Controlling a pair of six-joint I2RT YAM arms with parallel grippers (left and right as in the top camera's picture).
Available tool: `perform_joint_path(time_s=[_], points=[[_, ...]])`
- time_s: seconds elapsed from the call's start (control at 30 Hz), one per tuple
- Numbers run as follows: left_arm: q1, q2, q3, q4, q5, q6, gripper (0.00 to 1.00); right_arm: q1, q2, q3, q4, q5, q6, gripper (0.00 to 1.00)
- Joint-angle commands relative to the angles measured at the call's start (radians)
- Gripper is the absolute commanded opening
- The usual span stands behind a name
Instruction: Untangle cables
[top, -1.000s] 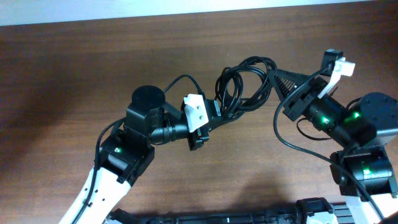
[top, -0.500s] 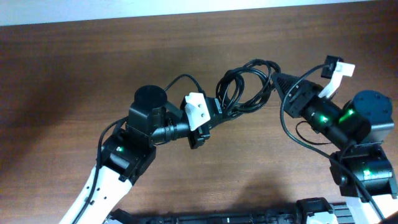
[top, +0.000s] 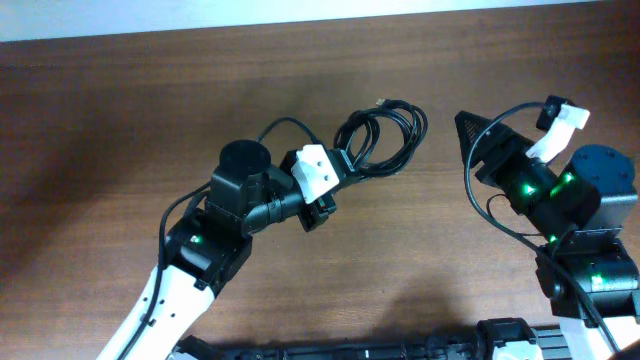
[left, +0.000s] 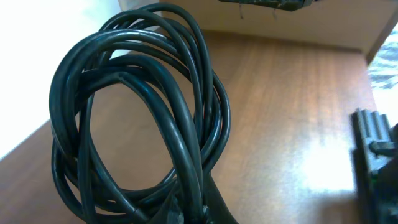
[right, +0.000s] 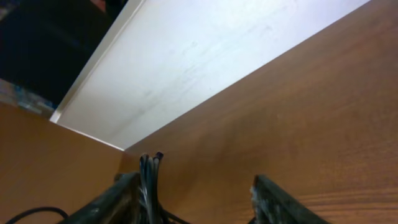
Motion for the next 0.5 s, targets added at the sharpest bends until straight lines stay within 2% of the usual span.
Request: perform_joint_path(time_s=[0.0, 0.1, 0.17, 0.3, 0.47], points=[[0.004, -0.005, 0.0, 0.018, -0.025, 0.14, 0.0, -0.003, -0.008, 0.025, 0.0, -0.069, -0.128, 0.66], [0.004, -0.005, 0.0, 0.017, -0.023, 0.237, 0.0, -0.003, -0.008, 0.025, 0.0, -0.138, -0.208, 0.68], [0.004, -0.005, 0.0, 0.017, 0.021, 0.38, 0.0, -0.003, -0.008, 0.025, -0.001, -0.209, -0.296, 0.69], [0.004, -0.004, 0.0, 0.018, 0.092, 0.558, 0.0, -0.003, -0.008, 0.025, 0.0, -0.27, -0.337, 0.68], [0.004, -0.004, 0.0, 0.018, 0.146, 0.674, 0.0, -0.003, -0.008, 0.025, -0.001, -0.309, -0.352, 0.68]])
